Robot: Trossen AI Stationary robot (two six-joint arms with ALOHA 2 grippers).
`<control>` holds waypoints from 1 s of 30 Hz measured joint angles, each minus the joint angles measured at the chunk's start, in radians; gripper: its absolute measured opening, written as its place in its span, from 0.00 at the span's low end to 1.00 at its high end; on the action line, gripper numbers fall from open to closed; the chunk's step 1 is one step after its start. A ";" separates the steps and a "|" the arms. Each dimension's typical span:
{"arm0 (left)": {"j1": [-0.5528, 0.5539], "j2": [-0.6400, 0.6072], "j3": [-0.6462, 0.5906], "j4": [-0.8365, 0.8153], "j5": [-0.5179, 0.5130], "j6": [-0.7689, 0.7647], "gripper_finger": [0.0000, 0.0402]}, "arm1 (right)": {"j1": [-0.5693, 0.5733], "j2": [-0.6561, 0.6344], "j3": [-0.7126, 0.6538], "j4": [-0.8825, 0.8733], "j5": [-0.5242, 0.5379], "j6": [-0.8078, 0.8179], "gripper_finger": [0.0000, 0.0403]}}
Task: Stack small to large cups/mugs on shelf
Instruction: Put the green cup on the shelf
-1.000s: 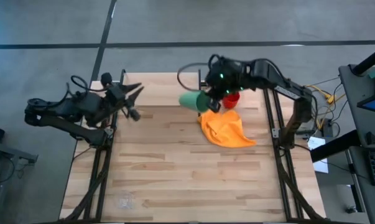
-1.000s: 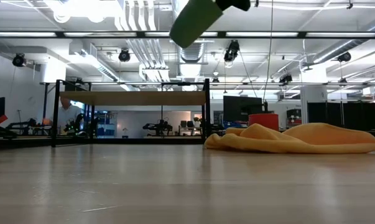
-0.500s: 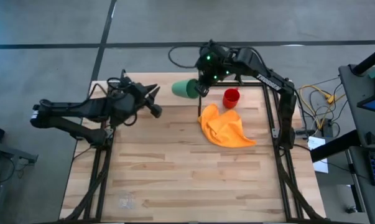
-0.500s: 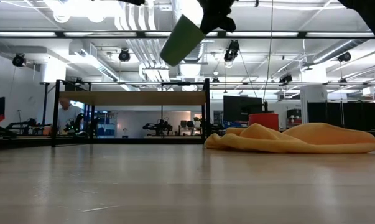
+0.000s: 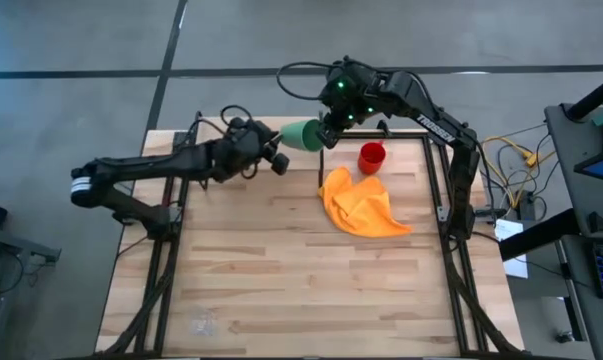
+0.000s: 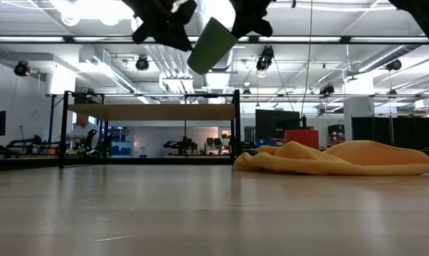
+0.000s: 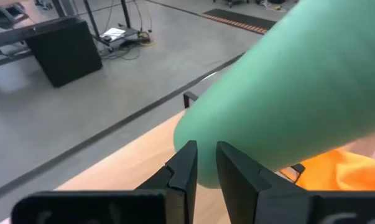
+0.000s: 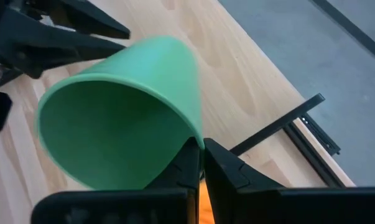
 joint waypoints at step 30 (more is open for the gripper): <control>0.231 0.166 0.001 0.110 0.298 -0.002 0.12 | -0.078 0.002 -0.121 0.116 -0.120 -0.022 0.02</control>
